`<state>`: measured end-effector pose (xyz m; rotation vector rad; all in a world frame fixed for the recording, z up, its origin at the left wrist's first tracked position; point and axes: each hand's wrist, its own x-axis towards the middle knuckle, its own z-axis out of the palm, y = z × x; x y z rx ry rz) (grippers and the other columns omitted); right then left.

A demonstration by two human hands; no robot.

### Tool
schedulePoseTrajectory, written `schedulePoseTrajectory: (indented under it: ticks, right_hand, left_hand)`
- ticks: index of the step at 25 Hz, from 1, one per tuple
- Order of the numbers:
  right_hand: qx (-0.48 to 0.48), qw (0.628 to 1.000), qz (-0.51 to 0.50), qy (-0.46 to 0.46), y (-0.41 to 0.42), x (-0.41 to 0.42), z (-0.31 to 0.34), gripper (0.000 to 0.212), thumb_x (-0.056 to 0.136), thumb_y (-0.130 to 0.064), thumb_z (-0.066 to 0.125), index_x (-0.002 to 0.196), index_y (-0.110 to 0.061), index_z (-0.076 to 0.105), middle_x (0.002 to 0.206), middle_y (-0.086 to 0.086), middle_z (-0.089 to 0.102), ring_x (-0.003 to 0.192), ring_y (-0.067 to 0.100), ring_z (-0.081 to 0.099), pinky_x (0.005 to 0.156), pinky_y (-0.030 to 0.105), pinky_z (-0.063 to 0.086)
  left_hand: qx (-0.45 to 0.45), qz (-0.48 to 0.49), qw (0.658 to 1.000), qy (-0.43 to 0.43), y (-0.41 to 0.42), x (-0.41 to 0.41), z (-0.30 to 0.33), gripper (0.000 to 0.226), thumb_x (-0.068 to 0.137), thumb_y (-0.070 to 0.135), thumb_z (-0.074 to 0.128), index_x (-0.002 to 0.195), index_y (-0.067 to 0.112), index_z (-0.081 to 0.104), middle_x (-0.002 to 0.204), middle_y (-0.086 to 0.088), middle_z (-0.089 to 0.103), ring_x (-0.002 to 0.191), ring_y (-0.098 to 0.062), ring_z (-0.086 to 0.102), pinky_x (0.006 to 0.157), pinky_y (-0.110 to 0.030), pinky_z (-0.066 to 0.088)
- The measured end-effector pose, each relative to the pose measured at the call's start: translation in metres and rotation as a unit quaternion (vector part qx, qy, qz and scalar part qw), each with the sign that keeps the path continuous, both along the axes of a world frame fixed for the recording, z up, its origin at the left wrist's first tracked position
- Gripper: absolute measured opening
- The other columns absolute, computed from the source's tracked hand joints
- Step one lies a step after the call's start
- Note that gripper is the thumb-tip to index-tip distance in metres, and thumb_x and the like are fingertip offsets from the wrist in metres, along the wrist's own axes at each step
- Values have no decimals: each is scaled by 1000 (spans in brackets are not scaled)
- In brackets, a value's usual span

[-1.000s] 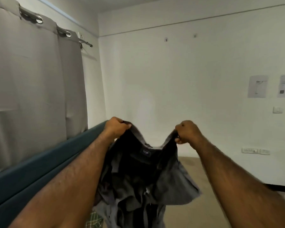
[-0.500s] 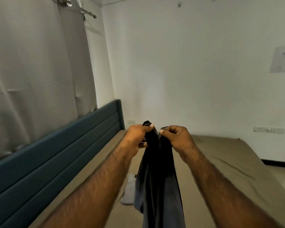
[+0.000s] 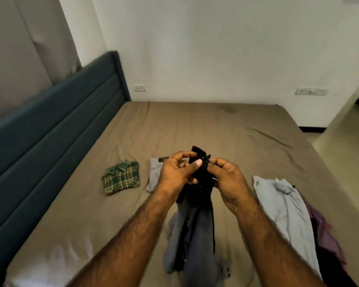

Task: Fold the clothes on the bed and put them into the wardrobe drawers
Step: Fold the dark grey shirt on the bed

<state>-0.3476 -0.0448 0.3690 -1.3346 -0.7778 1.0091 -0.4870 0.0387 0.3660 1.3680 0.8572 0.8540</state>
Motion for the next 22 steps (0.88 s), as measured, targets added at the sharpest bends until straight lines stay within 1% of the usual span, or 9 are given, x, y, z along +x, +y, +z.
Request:
schedulePoseTrajectory:
  ticks: [3, 5, 9, 11, 14, 16, 18, 20, 22]
  right_hand:
    - [-8, 1000, 6, 15, -4, -20, -14, 15, 101, -8, 61, 97, -2, 74, 92, 15, 78, 84, 25, 75, 79, 35, 60]
    - [-15, 999, -13, -42, -5, -29, -16, 14, 100, -6, 64, 91, -2, 74, 82, 9, 76, 75, 19, 71, 69, 29, 57]
    - [-65, 985, -56, -148, -8, -43, -30, 16, 94, -26, 74, 82, -14, 77, 77, 11, 76, 68, 34, 70, 67, 51, 60]
    - [-73, 982, -68, -158, -15, -41, -33, 18, 91, -30, 75, 79, -17, 77, 75, 8, 75, 68, 29, 71, 66, 53, 61]
    - [-70, 968, -50, -235, -23, -37, -34, 16, 90, -22, 75, 75, -20, 73, 72, 1, 71, 65, 15, 66, 60, 40, 57]
    - [-89, 951, -44, -292, -26, -26, -37, 17, 90, -21, 75, 73, -23, 71, 70, -5, 69, 61, 8, 63, 57, 31, 53]
    - [-117, 949, -82, -281, -26, -11, -39, 18, 88, -25, 79, 72, -20, 71, 67, -6, 69, 57, 4, 60, 55, 27, 52]
    - [-118, 959, -100, -236, -26, 16, -38, 19, 86, -23, 82, 71, -16, 72, 65, -1, 71, 57, 7, 62, 57, 31, 54]
    - [-98, 984, -45, -144, -27, 38, -35, 14, 91, -17, 79, 78, -11, 76, 73, 8, 76, 64, 15, 67, 63, 35, 57]
  left_hand:
    - [22, -46, 999, -5, 10, -24, -19, 29, 92, 2, 76, 121, 8, 74, 69, 1, 65, 58, -7, 63, 56, -21, 54]
    - [61, -69, 996, 2, 13, -35, -26, 24, 91, -1, 76, 115, 5, 78, 79, 9, 74, 70, -1, 66, 64, -16, 52]
    - [62, -69, 996, -1, 8, -41, -42, 15, 91, 3, 77, 98, 16, 83, 90, -1, 81, 81, -12, 75, 72, -23, 56]
    - [80, -58, 995, 0, 0, -39, -44, 16, 91, 4, 78, 93, 19, 82, 91, -3, 81, 87, -17, 77, 79, -28, 60]
    - [50, -84, 995, 2, -6, -36, -44, 11, 90, 5, 79, 91, 15, 83, 90, -6, 81, 86, -20, 77, 81, -32, 62]
    - [41, -55, 997, 18, -9, -24, -45, 12, 88, 4, 81, 86, 16, 83, 87, -5, 80, 83, -19, 76, 77, -31, 59]
    - [99, 1, 993, 65, -12, -14, -49, 15, 87, 7, 83, 83, 21, 81, 85, 2, 79, 82, -15, 75, 76, -32, 59]
    - [148, 59, 982, 102, -19, 3, -52, 15, 88, 8, 82, 84, 23, 80, 84, 7, 78, 81, -12, 74, 76, -35, 61]
    - [148, 63, 982, 97, -30, 18, -53, 13, 91, 8, 78, 86, 20, 79, 83, 6, 78, 81, -15, 75, 79, -42, 63]
